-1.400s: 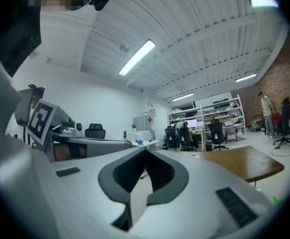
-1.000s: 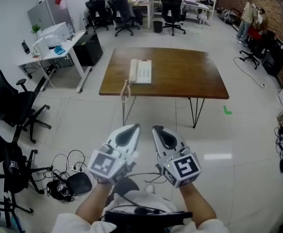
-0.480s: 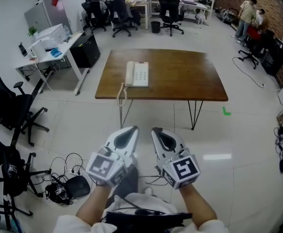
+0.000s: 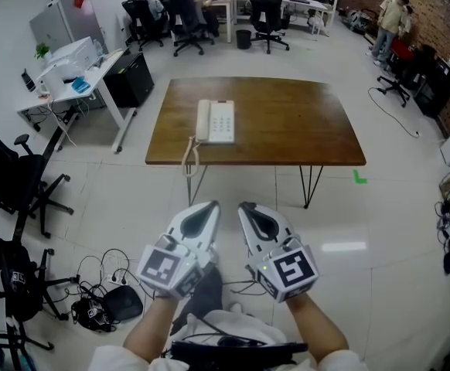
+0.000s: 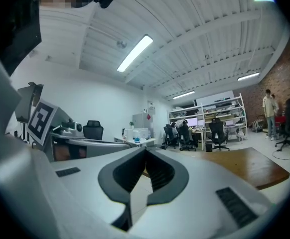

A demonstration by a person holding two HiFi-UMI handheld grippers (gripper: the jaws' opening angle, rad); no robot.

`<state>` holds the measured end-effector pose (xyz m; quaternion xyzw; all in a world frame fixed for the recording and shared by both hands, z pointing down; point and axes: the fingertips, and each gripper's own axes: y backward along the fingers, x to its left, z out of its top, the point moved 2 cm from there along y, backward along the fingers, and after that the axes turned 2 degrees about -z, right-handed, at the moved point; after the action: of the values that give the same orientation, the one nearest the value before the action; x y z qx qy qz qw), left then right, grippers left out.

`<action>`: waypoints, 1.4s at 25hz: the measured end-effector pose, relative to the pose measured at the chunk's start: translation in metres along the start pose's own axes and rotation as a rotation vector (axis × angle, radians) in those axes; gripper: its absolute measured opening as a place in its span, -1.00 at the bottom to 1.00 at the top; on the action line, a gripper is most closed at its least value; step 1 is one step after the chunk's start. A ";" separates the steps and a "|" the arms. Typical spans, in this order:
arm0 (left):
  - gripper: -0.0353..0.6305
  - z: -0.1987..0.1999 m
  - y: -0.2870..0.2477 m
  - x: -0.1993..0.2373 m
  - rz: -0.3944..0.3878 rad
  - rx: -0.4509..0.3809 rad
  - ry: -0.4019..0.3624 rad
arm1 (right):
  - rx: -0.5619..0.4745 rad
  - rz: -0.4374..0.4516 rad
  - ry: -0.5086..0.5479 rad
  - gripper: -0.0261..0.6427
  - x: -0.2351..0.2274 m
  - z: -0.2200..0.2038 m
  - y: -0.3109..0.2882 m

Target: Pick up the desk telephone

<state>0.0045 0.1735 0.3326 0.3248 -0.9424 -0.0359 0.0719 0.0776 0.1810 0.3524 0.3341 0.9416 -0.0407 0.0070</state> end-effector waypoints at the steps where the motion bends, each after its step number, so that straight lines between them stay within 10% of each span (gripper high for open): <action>1: -0.89 -0.001 -0.003 0.004 0.003 0.000 0.003 | 0.001 0.004 -0.001 -0.92 -0.002 0.000 -0.004; 35: -0.89 -0.003 -0.121 0.161 -0.035 0.053 0.050 | 0.033 -0.045 -0.028 -0.92 -0.076 0.014 -0.178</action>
<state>-0.0464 -0.0211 0.3399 0.3439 -0.9351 -0.0040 0.0859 0.0246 -0.0054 0.3539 0.3126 0.9478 -0.0609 0.0138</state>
